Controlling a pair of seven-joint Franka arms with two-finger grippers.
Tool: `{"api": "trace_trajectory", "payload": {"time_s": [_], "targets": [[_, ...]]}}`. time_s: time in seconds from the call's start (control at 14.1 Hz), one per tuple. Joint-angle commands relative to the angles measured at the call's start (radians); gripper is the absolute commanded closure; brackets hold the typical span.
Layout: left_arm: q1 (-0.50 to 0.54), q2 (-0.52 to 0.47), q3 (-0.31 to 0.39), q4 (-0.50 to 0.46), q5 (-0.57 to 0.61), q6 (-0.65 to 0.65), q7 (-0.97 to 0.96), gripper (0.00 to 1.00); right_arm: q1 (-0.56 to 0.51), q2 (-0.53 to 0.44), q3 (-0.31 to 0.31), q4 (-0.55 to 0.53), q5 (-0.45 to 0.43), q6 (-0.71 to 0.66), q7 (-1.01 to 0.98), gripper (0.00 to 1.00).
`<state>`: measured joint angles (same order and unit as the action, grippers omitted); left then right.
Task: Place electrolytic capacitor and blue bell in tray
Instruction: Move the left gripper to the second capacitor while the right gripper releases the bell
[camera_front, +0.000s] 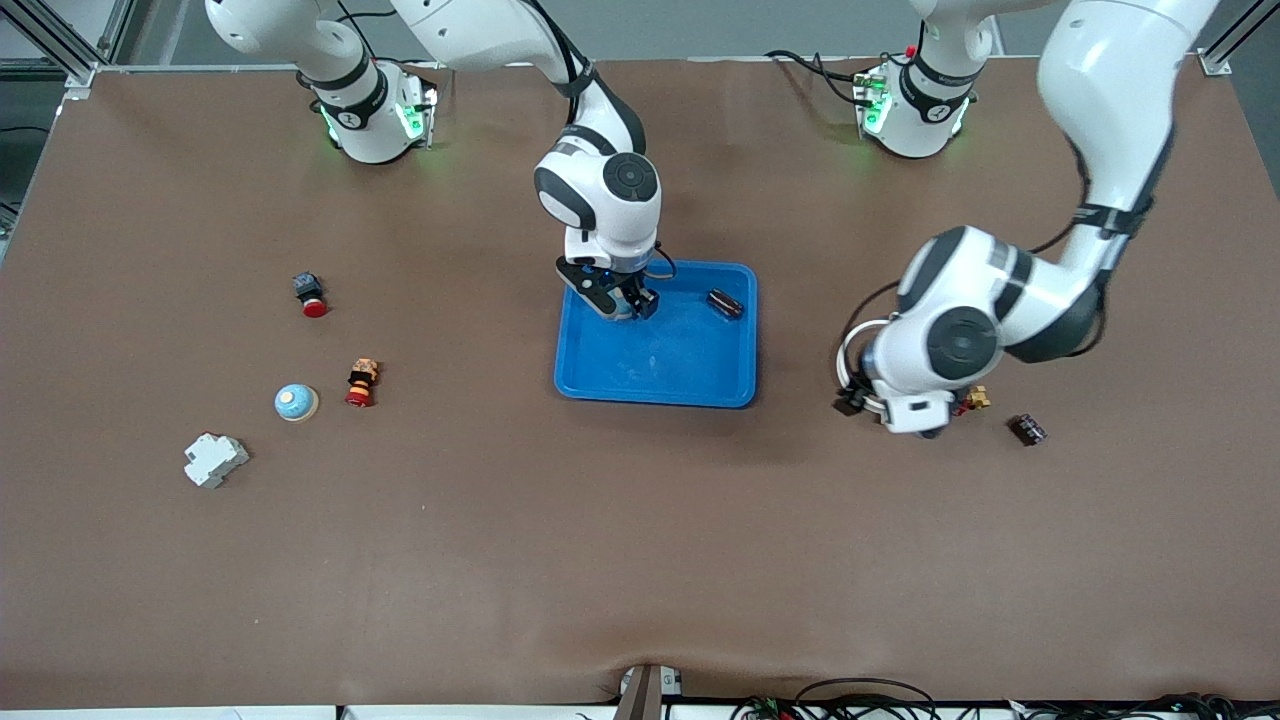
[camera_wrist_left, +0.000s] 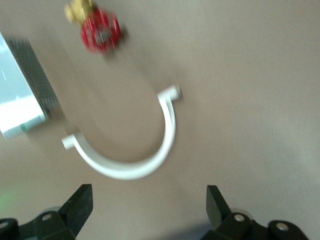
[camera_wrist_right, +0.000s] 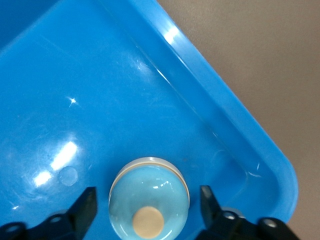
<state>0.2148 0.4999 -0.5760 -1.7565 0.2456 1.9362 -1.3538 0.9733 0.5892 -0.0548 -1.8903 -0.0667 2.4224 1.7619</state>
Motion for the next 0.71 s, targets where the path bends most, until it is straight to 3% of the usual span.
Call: {"api": "trace_trajectory", "payload": {"time_s": [0.0, 0.14, 0.35, 0.64], "targets": [[0.079, -0.017, -0.007, -0.012, 0.084, -0.010, 0.128, 0.00, 0.013, 0.014, -0.011, 0.028, -0.039, -0.005, 0.024, 0.00], [0.144, -0.004, -0.007, -0.011, 0.171, 0.004, 0.232, 0.00, 0.002, 0.008, -0.010, 0.048, -0.062, -0.050, 0.002, 0.00], [0.239, 0.012, -0.005, -0.012, 0.190, 0.039, 0.454, 0.00, -0.007, -0.005, -0.010, 0.131, -0.062, -0.233, -0.091, 0.00], [0.336, 0.057, -0.004, -0.023, 0.271, 0.119, 0.611, 0.00, -0.099, -0.112, -0.011, 0.132, -0.062, -0.419, -0.456, 0.00]]}}
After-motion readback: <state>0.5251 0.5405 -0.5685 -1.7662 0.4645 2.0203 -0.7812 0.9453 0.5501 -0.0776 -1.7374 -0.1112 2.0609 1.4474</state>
